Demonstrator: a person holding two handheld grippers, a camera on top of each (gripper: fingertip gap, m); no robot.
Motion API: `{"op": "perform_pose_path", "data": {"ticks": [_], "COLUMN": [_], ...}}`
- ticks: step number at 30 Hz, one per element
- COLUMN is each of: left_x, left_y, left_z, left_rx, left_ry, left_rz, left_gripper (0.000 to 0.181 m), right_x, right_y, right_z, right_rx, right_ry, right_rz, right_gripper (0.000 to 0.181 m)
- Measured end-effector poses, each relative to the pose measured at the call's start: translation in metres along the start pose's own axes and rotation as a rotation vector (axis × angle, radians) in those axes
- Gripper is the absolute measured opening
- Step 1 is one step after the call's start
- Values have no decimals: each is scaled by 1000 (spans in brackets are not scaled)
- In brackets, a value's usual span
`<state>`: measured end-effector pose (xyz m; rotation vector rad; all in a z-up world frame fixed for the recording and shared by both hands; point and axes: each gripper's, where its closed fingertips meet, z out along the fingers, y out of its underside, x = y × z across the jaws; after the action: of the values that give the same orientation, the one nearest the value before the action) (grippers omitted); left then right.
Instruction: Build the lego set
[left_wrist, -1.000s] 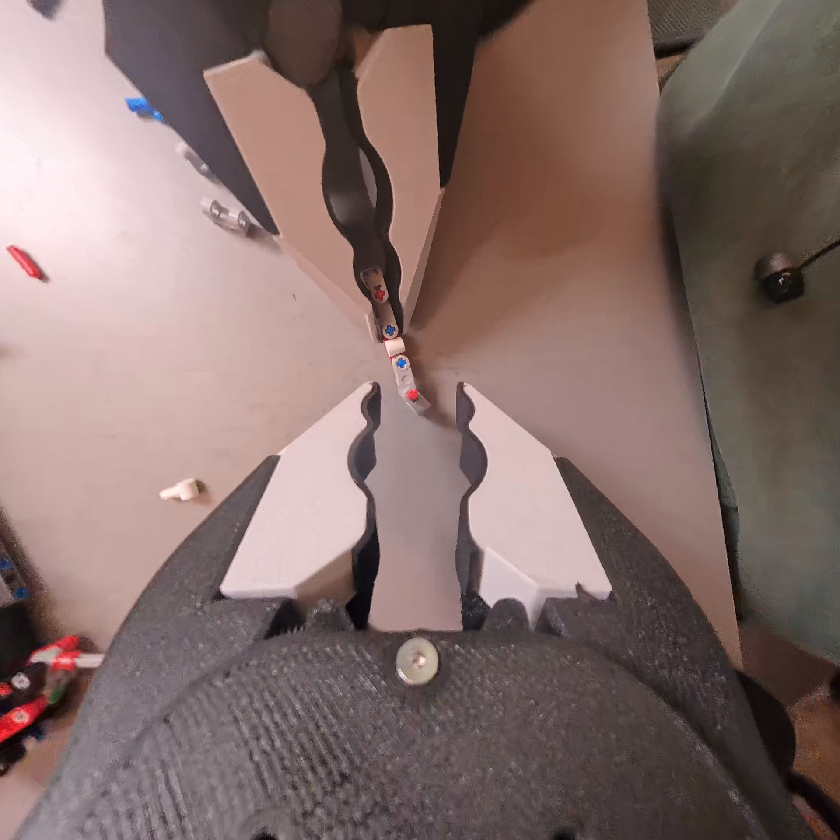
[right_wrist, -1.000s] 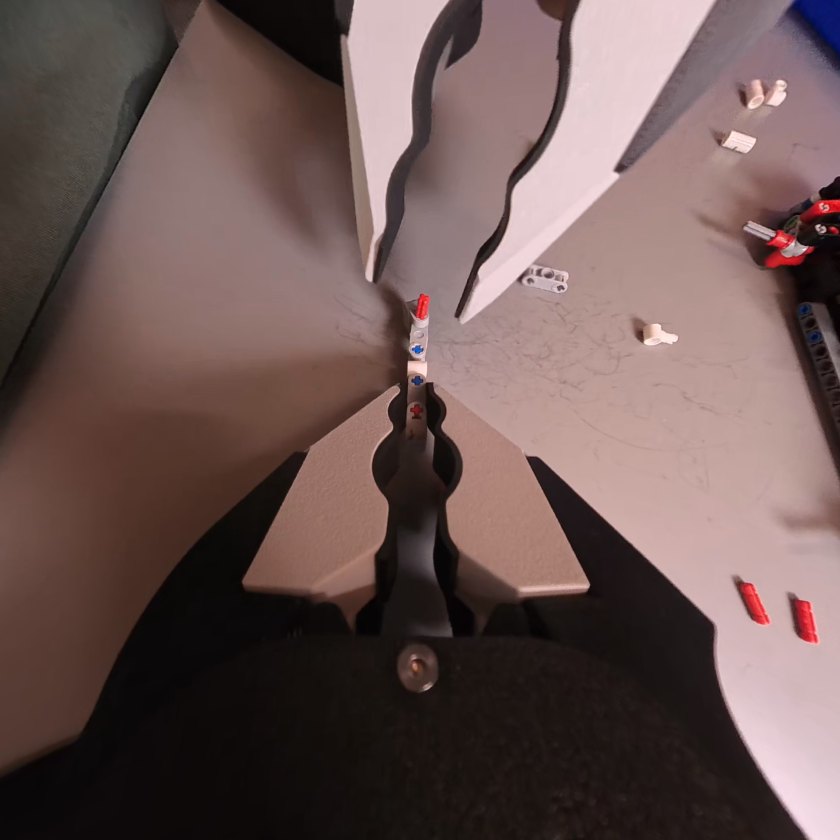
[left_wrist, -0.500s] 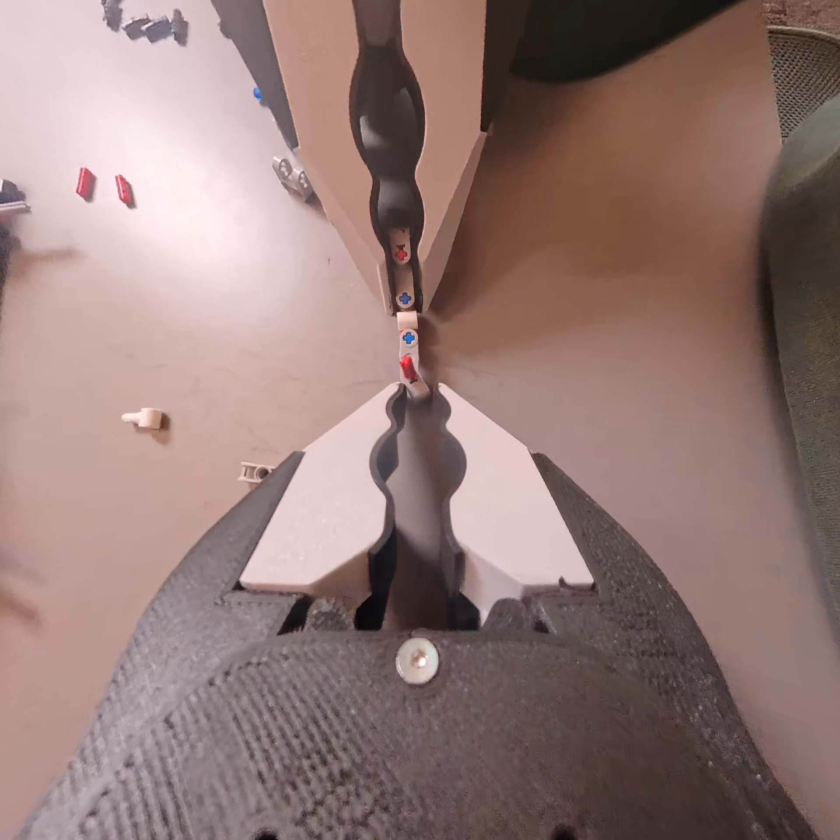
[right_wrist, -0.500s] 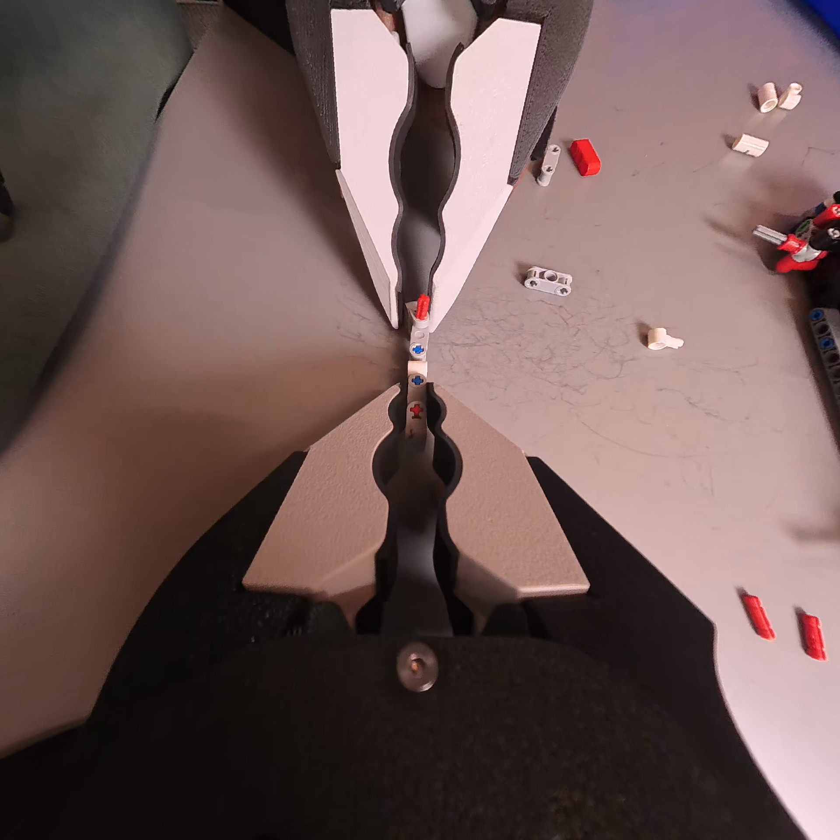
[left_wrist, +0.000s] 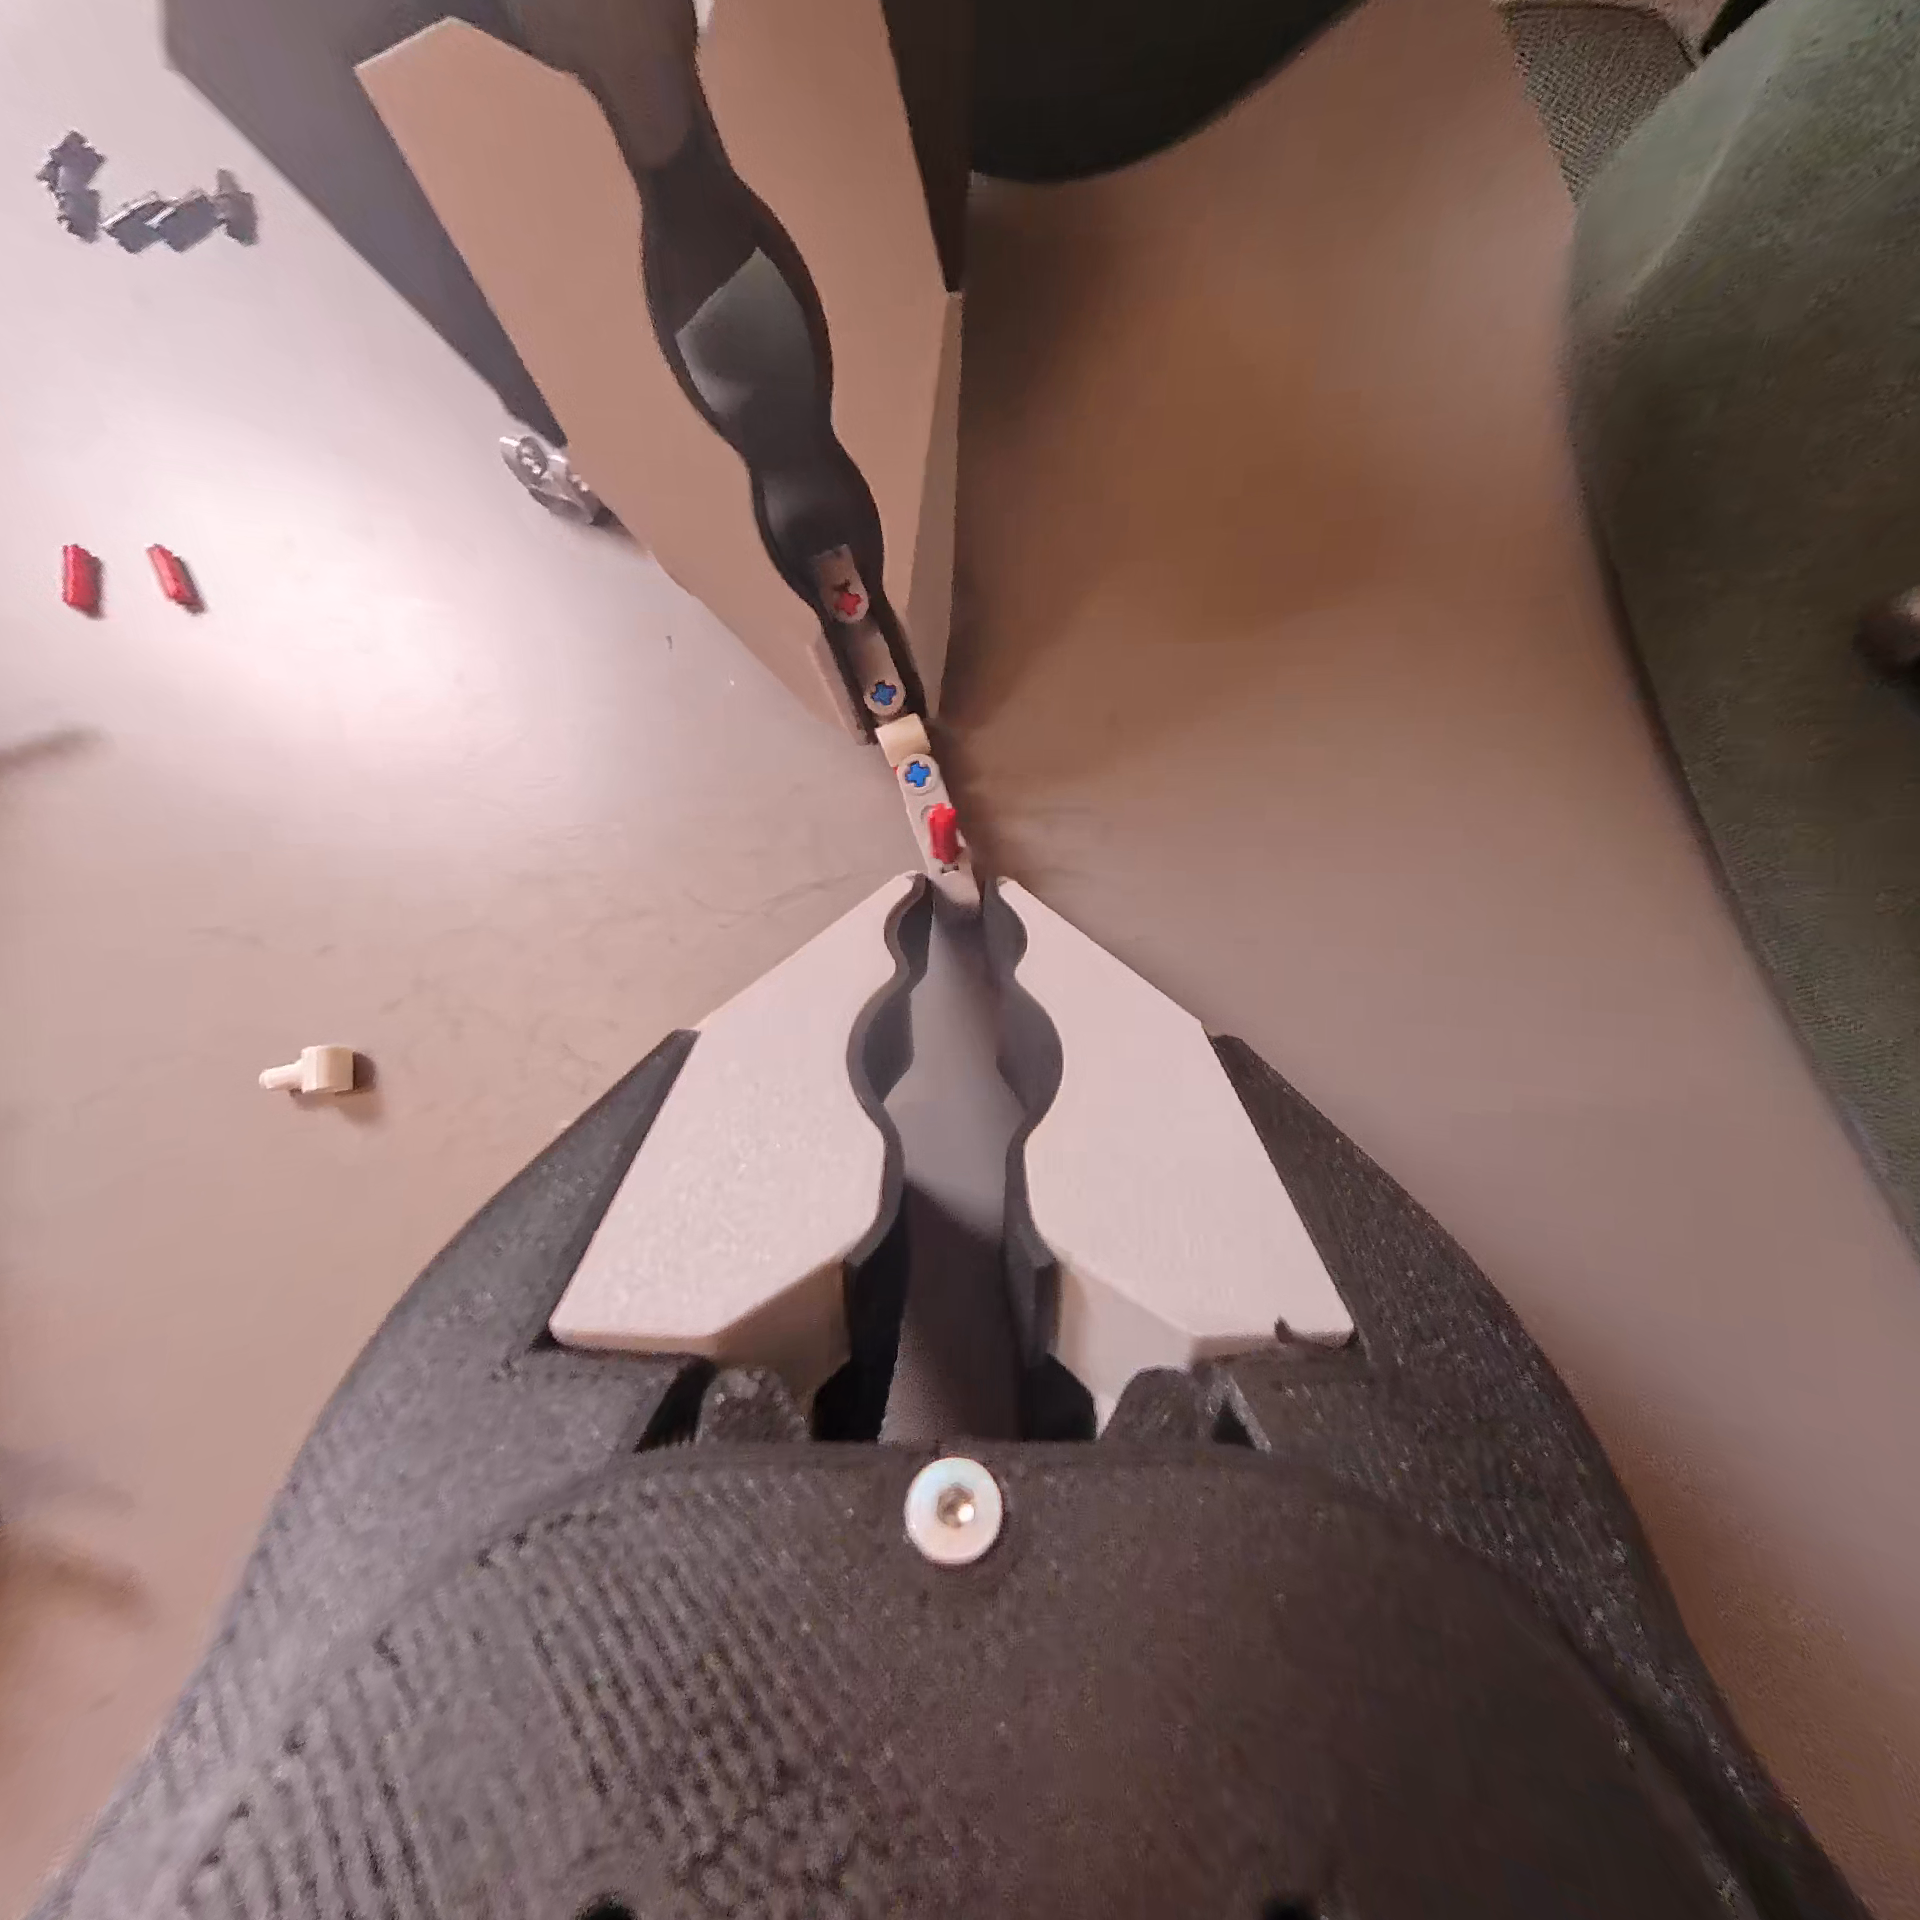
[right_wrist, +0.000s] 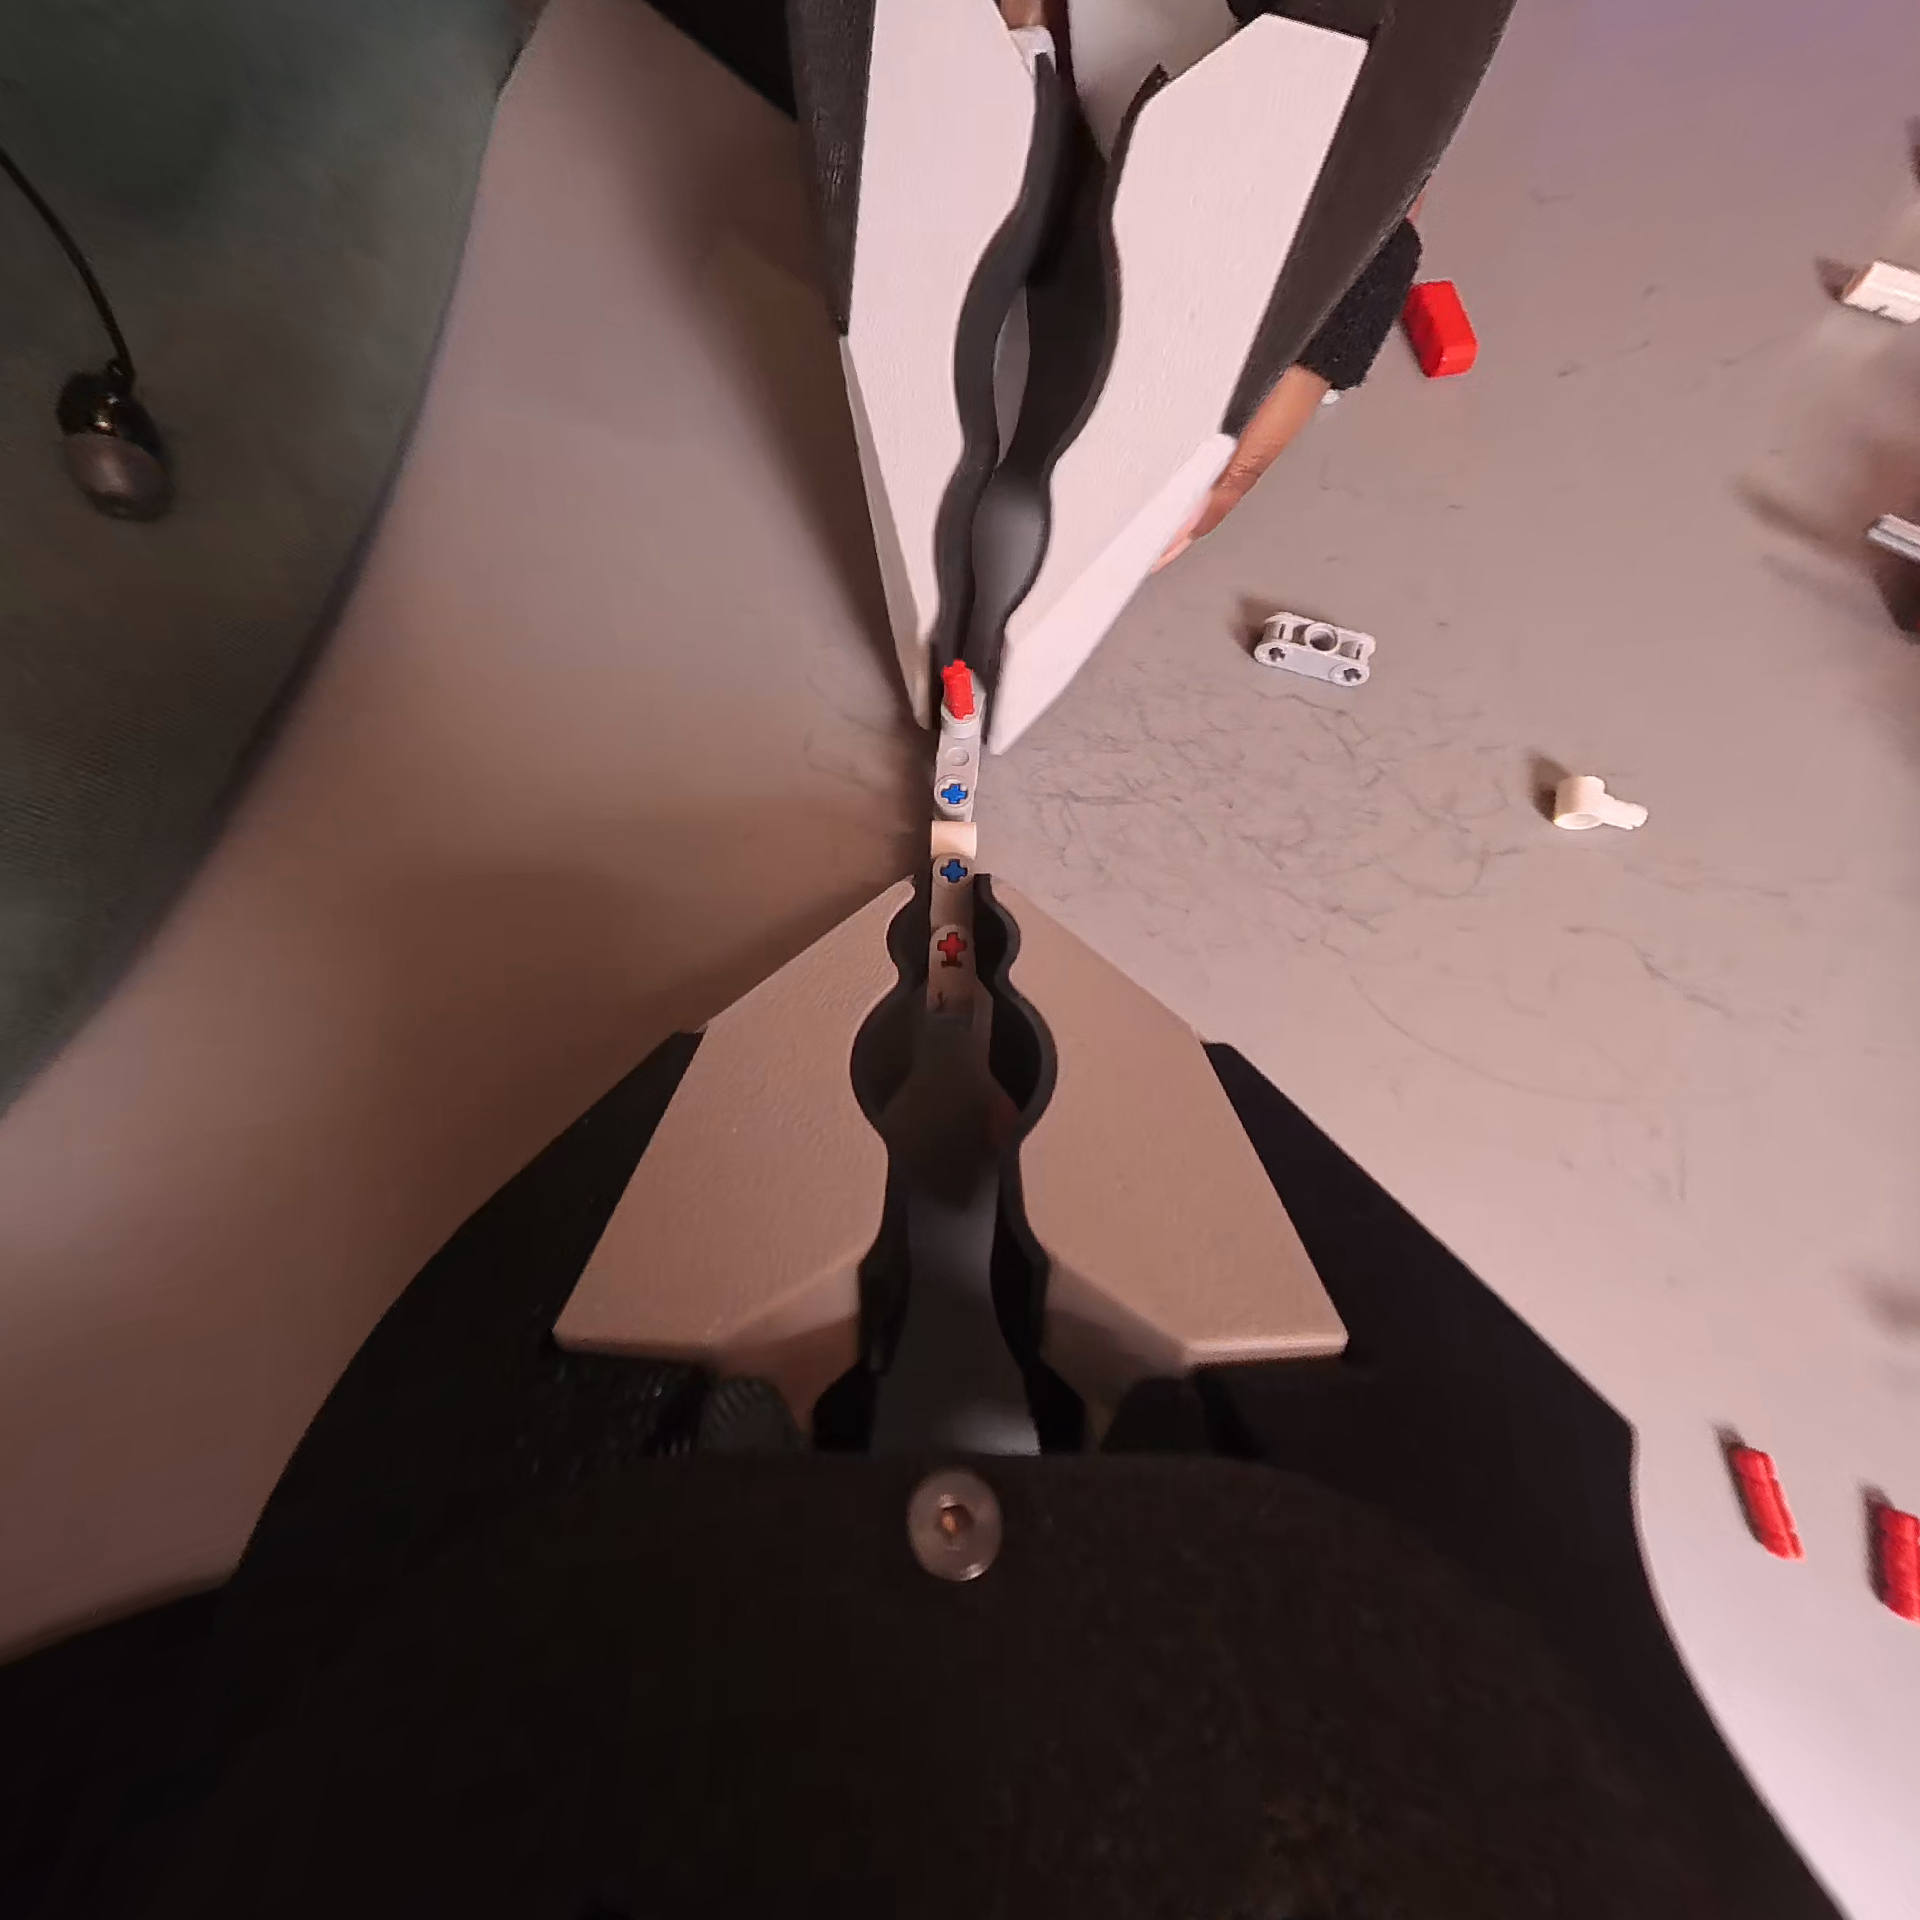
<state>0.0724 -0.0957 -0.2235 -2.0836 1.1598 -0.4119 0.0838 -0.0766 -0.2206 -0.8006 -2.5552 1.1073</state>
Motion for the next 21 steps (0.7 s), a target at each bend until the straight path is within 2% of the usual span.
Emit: {"op": "perform_pose_path", "data": {"ticks": [5,8,21], "left_x": [-1,-4,-5], "left_y": [0,0,-1], "left_z": [0,1,2], "left_rx": [35,39,47], "left_ry": [-23,-56,-93], "left_rz": [-41,-47,-79], "left_gripper": [14,6,6], "right_x": [2,2,2], "right_y": [1,1,2], "right_z": [2,2,2], "right_rx": [-28,-37,-76], "right_ry": [37,54,127], "right_rz": [5,19,71], "right_gripper": [6,6,7]}}
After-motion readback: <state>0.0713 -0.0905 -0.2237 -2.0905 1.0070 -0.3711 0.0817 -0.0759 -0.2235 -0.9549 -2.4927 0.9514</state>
